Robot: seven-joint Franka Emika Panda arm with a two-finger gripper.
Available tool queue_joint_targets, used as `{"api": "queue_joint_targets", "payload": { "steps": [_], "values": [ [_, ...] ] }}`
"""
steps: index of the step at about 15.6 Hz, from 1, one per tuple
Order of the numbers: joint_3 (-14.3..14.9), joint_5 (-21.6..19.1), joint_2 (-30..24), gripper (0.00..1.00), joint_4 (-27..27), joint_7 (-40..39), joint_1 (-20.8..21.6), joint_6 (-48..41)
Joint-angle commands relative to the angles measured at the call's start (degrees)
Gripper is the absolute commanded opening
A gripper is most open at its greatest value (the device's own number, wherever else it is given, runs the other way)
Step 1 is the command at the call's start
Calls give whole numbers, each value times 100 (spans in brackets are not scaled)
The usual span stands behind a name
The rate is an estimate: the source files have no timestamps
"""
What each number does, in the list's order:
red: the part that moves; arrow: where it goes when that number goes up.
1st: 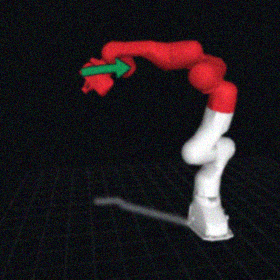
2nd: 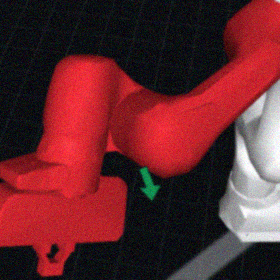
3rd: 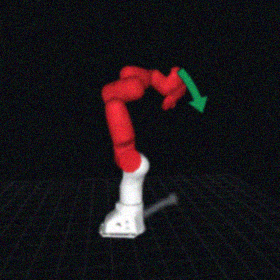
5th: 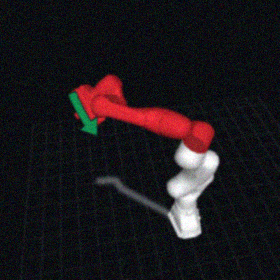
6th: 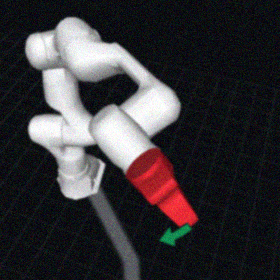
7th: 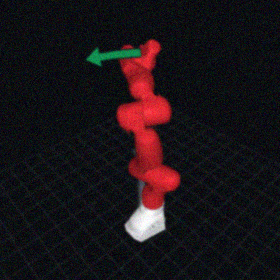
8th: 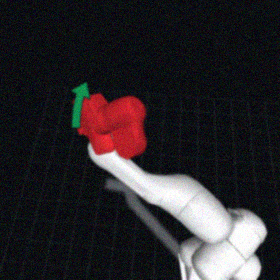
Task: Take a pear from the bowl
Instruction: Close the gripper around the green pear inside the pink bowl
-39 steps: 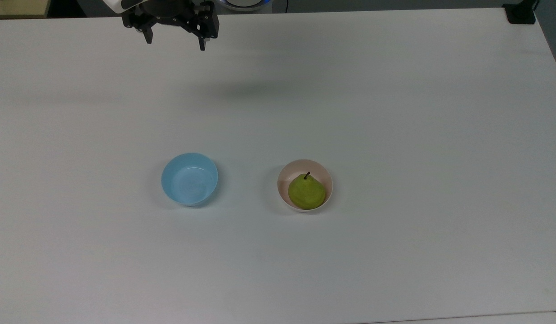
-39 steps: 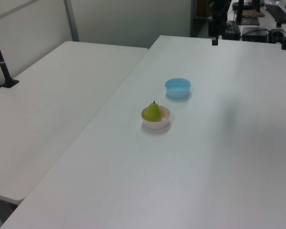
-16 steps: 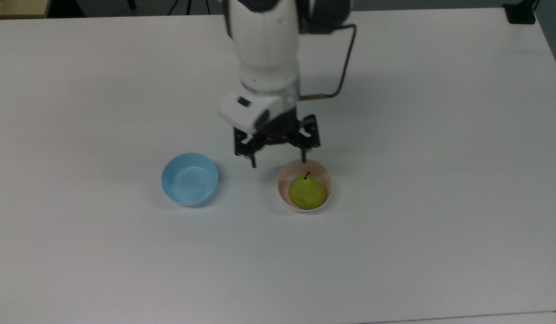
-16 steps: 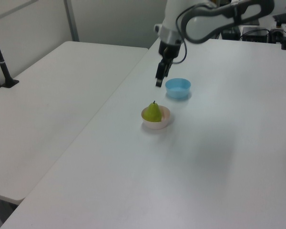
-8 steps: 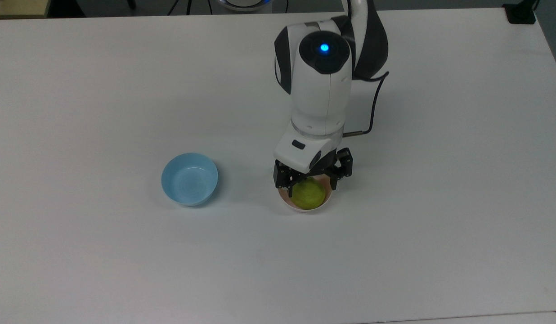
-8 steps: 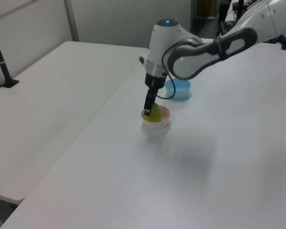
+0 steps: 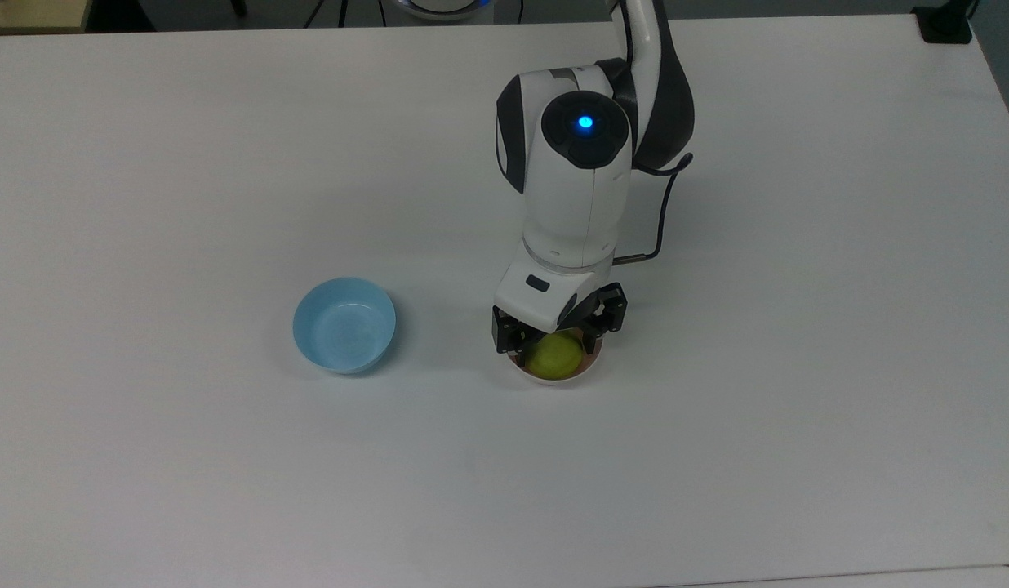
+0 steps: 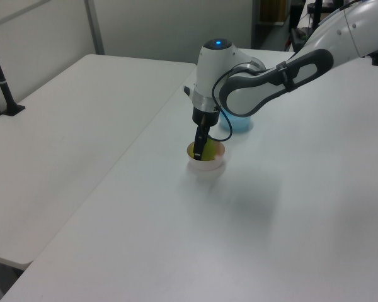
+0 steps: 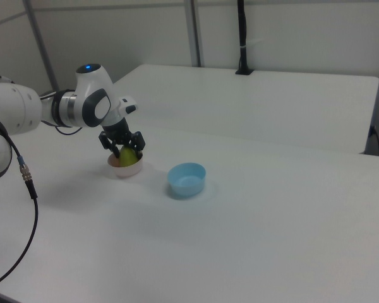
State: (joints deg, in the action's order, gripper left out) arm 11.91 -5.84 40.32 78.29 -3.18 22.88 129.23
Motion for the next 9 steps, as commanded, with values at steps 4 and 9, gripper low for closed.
{"api": "queue_joint_targets", "payload": {
  "steps": [4,9],
  "values": [
    [101,-66,-190,48,125,-306,199,-169],
    [66,-154,-998,46,308,-298,111,-751]
  ]
}}
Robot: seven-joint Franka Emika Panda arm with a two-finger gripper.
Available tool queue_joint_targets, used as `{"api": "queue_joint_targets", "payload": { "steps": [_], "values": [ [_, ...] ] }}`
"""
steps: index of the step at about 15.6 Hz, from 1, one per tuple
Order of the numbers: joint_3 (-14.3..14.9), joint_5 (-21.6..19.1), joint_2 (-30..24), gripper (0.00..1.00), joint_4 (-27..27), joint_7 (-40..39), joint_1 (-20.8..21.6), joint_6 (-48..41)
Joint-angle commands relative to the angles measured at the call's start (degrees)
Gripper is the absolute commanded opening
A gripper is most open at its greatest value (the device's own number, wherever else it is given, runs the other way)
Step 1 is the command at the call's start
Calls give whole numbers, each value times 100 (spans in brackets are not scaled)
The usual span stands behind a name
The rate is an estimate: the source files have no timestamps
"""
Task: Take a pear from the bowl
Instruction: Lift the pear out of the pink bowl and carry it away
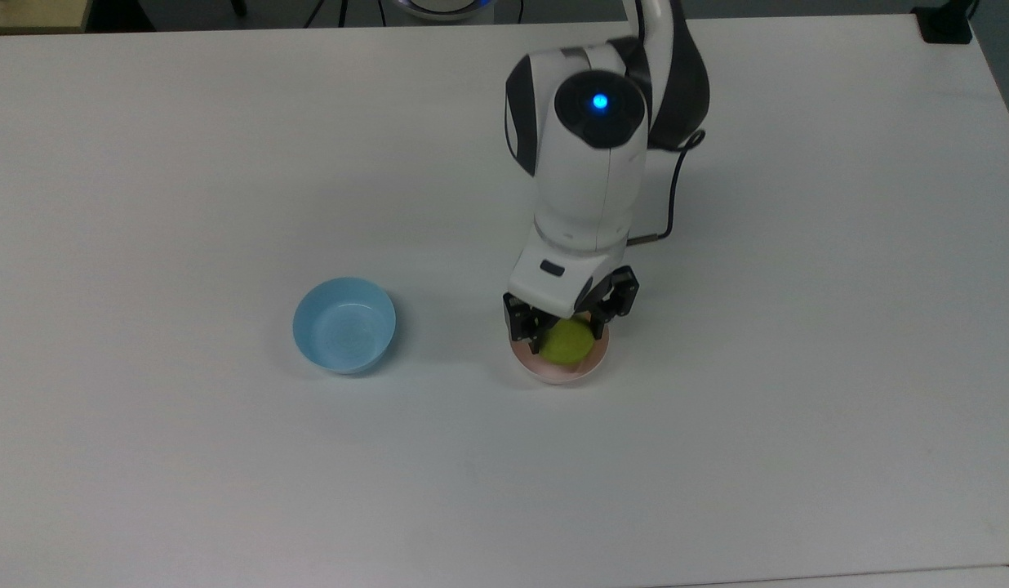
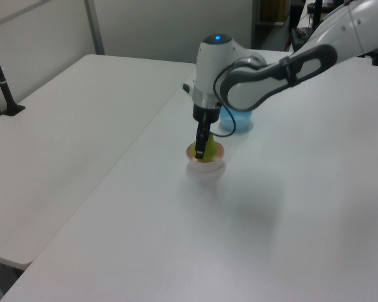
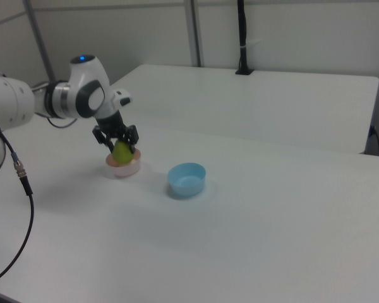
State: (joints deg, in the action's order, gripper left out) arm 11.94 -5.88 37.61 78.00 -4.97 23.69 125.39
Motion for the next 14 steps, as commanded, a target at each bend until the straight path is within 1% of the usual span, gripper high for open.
{"api": "queue_joint_targets", "payload": {
  "steps": [1,2,3,4,5,6,8,10,11,13,14],
  "values": [
    [28,-141,-955,46,539,-127,-57,-366],
    [-77,-115,-1219,46,802,-223,-153,-375],
    [-235,-89,-1683,46,1266,-555,-354,-462],
    [-289,-88,-2000,46,1557,-758,-504,-611],
    [-306,-88,-2265,46,1778,-960,-662,-787],
    [-376,-80,-2546,46,1989,-1328,-899,-1075],
    [-500,-62,-2828,46,2183,-1734,-1260,-1490],
    [-509,-10,-3040,46,2464,-2068,-1532,-1684],
    [-509,121,-3032,46,2527,-2131,-1604,-1746],
    [-518,516,-2796,46,2597,-2123,-1613,-1729],
    [-518,570,-2664,46,2598,-2096,-1587,-1685]
  ]
}}
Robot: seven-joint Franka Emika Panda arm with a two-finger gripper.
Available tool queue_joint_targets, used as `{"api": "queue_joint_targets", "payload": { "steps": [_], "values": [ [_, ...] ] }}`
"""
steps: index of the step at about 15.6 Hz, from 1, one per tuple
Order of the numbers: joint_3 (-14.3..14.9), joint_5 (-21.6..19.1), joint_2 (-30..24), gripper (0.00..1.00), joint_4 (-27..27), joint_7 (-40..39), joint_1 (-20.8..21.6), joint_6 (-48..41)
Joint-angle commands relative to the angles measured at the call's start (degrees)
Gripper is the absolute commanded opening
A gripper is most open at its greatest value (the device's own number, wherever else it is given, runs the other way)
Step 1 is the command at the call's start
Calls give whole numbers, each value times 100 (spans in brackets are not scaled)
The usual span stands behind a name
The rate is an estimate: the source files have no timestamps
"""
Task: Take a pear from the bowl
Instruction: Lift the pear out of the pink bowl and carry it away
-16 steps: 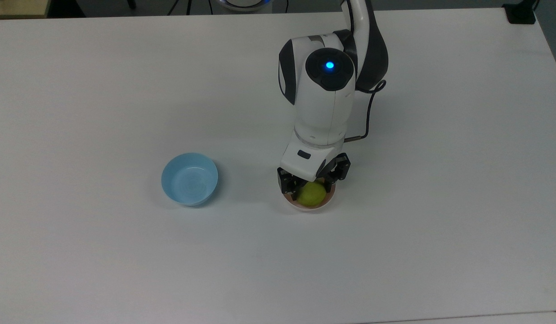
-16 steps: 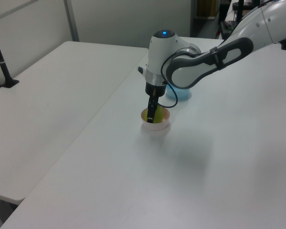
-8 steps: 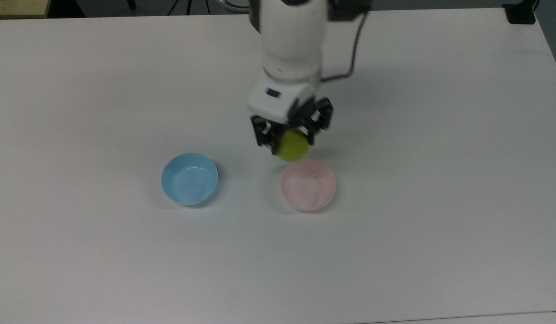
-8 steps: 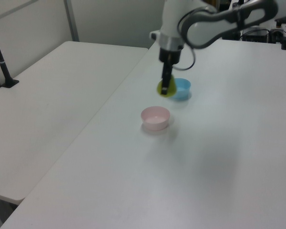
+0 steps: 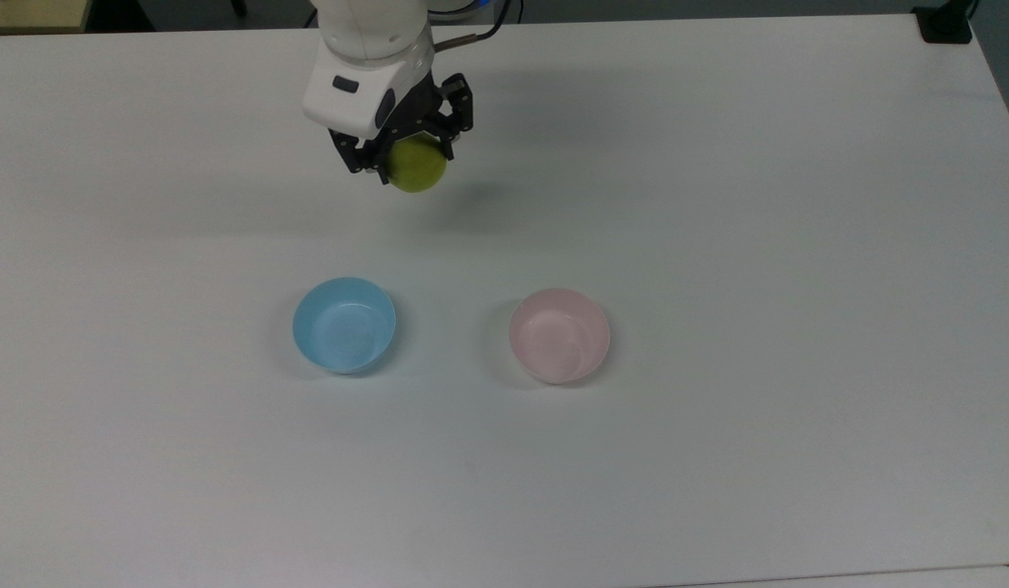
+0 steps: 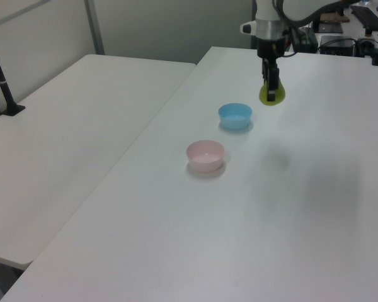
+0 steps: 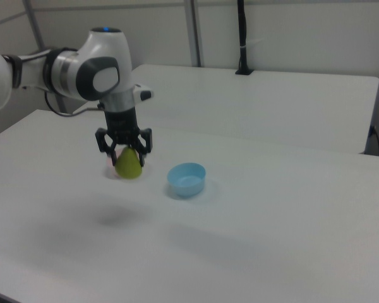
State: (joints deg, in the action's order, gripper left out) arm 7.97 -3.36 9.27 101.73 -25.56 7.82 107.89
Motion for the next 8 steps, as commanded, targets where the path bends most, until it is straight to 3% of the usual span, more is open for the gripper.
{"api": "queue_joint_targets", "payload": {
  "steps": [1,8],
  "values": [
    [-111,423,354,46,198,-28,26,74],
    [-85,873,1068,46,163,509,247,601]
  ]
}}
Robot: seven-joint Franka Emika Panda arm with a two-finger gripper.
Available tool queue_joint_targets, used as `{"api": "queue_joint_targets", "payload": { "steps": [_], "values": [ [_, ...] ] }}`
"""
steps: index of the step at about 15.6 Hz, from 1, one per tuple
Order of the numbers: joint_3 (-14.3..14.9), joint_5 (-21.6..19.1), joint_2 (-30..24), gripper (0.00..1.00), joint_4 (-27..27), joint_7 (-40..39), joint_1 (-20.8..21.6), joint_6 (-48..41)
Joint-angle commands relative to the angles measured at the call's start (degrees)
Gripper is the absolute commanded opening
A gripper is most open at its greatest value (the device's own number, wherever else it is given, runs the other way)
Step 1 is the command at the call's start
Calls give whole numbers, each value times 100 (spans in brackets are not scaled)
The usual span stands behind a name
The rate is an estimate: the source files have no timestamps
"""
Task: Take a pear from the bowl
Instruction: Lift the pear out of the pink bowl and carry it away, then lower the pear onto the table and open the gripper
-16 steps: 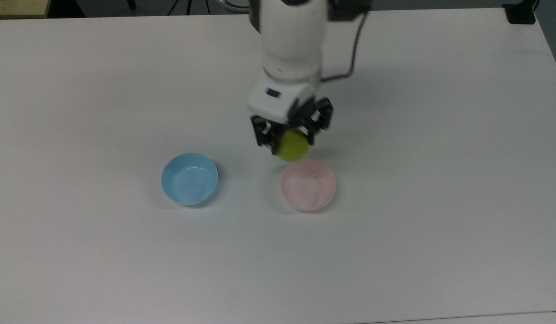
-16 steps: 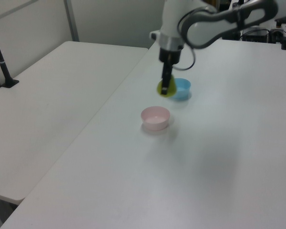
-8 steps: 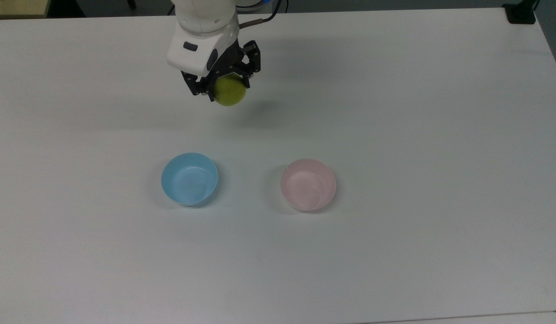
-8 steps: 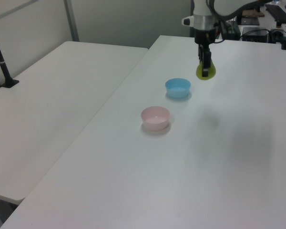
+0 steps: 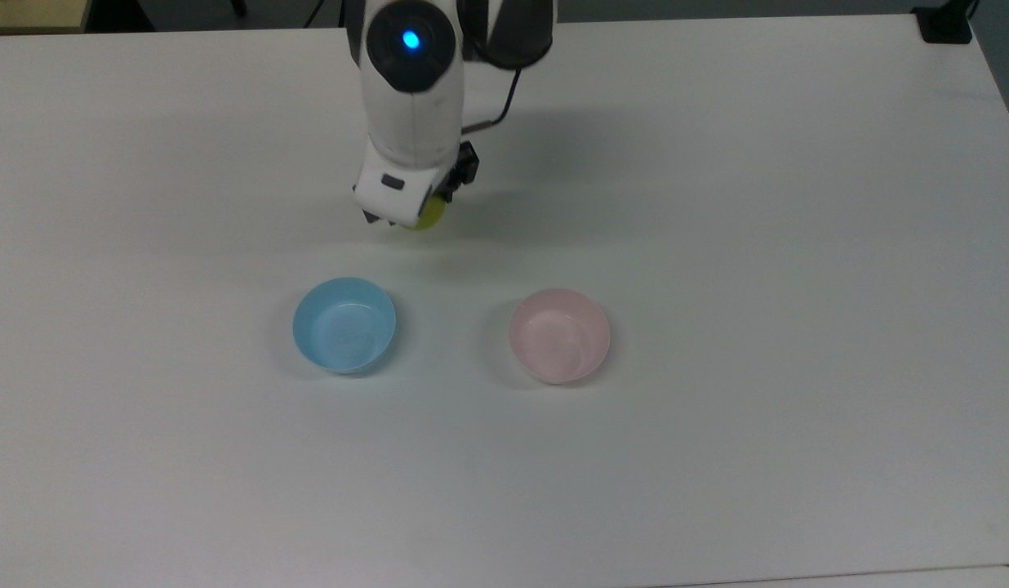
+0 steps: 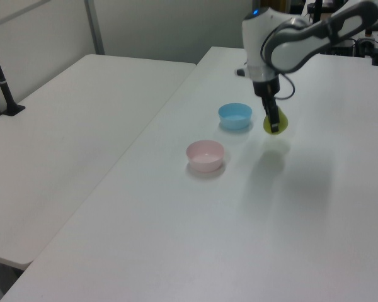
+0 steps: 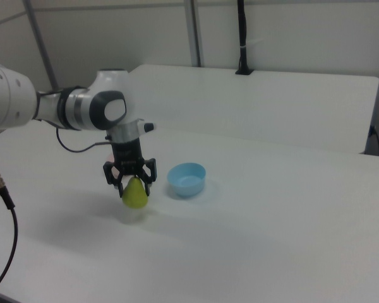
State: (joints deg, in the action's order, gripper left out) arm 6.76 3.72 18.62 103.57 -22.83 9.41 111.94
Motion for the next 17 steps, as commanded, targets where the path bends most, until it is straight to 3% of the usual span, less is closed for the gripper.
{"api": "queue_joint_targets", "payload": {
  "steps": [1,2,3,4,10,15,17],
  "values": [
    [45,164,133,46,-21,236,78,197],
    [54,164,133,58,-21,227,69,197],
    [54,164,116,86,-21,244,43,188],
    [63,164,107,100,-21,262,34,171],
    [98,129,-103,100,-231,367,17,30],
    [89,120,-920,100,-583,1788,-10,-1004],
    [89,147,-1193,100,-715,1984,-45,-1611]
  ]
}}
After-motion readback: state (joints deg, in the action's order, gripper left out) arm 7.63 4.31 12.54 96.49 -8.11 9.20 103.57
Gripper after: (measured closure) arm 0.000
